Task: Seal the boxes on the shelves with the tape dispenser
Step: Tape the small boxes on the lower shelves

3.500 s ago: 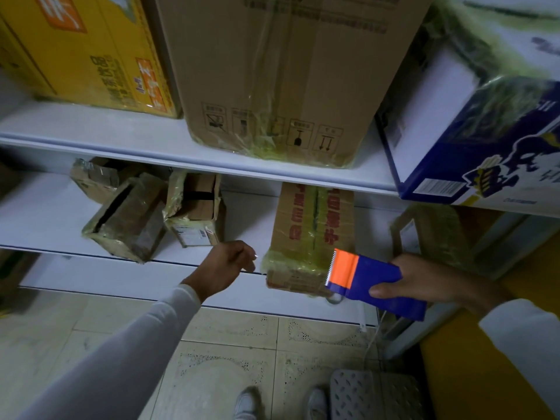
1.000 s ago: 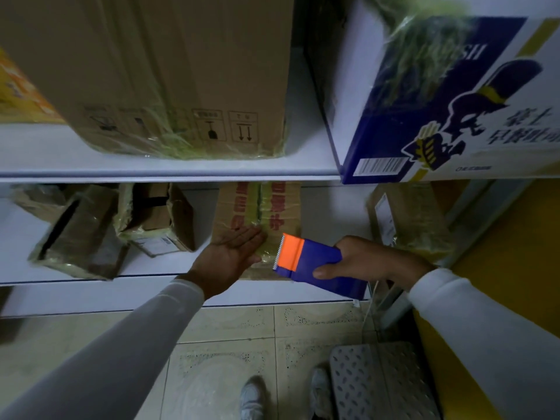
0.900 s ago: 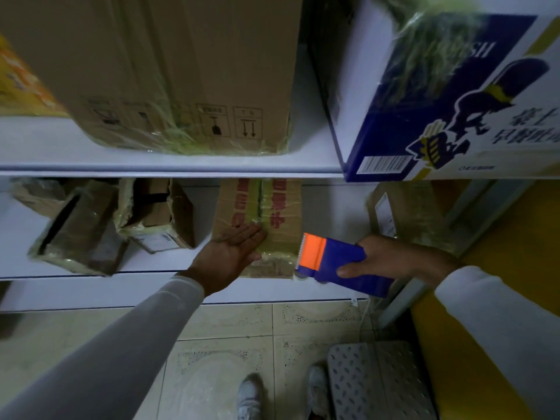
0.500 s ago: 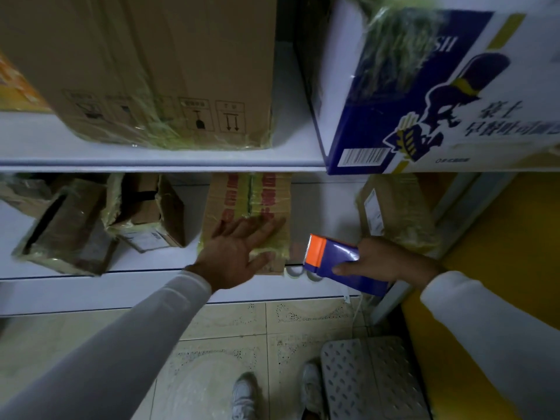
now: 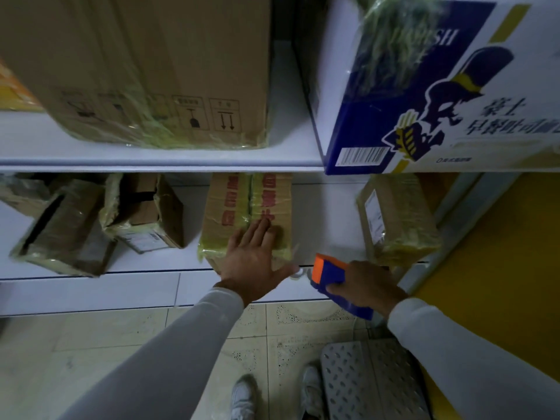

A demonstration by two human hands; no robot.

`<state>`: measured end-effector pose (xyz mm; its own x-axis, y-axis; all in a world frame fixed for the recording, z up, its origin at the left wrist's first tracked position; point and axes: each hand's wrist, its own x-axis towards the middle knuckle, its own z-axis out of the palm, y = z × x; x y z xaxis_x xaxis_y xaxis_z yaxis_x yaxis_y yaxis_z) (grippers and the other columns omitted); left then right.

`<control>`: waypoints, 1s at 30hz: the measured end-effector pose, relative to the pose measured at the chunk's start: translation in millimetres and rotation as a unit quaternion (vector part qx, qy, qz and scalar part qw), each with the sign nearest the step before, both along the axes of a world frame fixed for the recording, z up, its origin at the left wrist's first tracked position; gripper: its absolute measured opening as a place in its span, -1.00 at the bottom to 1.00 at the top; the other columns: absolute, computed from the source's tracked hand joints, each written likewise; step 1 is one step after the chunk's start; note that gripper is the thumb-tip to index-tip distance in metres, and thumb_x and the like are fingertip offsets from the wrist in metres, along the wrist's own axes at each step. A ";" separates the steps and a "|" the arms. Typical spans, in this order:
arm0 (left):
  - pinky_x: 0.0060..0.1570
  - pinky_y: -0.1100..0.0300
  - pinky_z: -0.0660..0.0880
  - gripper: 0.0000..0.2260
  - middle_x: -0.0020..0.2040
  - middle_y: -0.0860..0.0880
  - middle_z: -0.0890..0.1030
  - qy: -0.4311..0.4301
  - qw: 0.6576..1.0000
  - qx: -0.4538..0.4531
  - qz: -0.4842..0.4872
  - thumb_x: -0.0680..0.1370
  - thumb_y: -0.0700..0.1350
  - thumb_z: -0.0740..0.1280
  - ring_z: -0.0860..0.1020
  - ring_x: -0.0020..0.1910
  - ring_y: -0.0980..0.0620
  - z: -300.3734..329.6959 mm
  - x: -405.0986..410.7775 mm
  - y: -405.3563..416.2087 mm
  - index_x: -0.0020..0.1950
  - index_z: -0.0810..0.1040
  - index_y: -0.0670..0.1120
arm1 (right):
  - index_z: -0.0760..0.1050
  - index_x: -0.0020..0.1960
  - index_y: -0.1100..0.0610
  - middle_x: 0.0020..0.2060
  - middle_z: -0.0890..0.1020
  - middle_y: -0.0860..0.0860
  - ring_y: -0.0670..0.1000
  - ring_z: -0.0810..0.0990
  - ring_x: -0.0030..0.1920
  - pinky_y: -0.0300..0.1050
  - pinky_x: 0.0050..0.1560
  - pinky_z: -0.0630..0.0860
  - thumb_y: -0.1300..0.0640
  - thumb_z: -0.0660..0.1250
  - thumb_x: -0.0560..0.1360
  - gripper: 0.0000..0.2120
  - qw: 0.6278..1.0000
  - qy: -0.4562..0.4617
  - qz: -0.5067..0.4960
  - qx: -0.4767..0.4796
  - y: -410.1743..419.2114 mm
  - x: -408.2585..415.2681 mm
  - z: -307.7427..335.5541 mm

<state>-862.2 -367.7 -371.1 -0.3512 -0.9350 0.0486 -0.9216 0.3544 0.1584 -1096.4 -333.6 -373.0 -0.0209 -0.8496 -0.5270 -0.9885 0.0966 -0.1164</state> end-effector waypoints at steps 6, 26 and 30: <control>0.35 -0.34 0.08 -0.16 0.52 -0.10 0.13 -0.064 0.990 0.048 0.112 0.42 0.46 -0.12 0.17 0.45 -0.16 6.4 -37.1 -8.6 0.53 0.02 -0.06 | 0.30 -0.36 0.01 -0.50 0.42 -0.07 -0.15 0.42 -0.48 -0.26 -0.43 0.23 -0.29 0.32 0.49 -0.54 0.991 -0.105 -0.075 -0.047 12.4 -7.1 12.3; 0.49 -0.04 0.02 -0.38 0.55 -0.11 0.13 -0.077 0.994 0.021 -0.071 0.59 0.22 0.06 0.09 0.54 -0.10 4.0 23.4 7.6 0.55 0.08 -0.07 | 0.53 -0.04 0.07 -0.23 0.65 -0.02 -0.03 0.65 -0.23 -0.19 -0.23 0.54 -0.27 0.40 0.46 -0.61 0.967 -0.240 -0.072 -0.050 18.0 -6.5 33.6; 0.51 0.02 -0.17 -0.35 0.58 -0.07 0.02 -0.119 0.977 0.040 -0.171 0.58 0.14 0.17 -0.04 0.55 -0.06 8.8 50.9 7.9 0.57 -0.02 -0.03 | 0.54 -0.12 0.04 -0.26 0.68 -0.02 -0.02 0.66 -0.23 -0.16 -0.20 0.53 -0.26 0.41 0.45 -0.65 0.958 -0.263 -0.092 -0.070 25.0 -24.7 41.6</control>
<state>-811.3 -359.8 -362.3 -0.6369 -0.7578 -0.1419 -0.7650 0.6440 -0.0060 -1121.2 -308.6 -331.4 0.0603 -0.9201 -0.3870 -0.7570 0.2106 -0.6186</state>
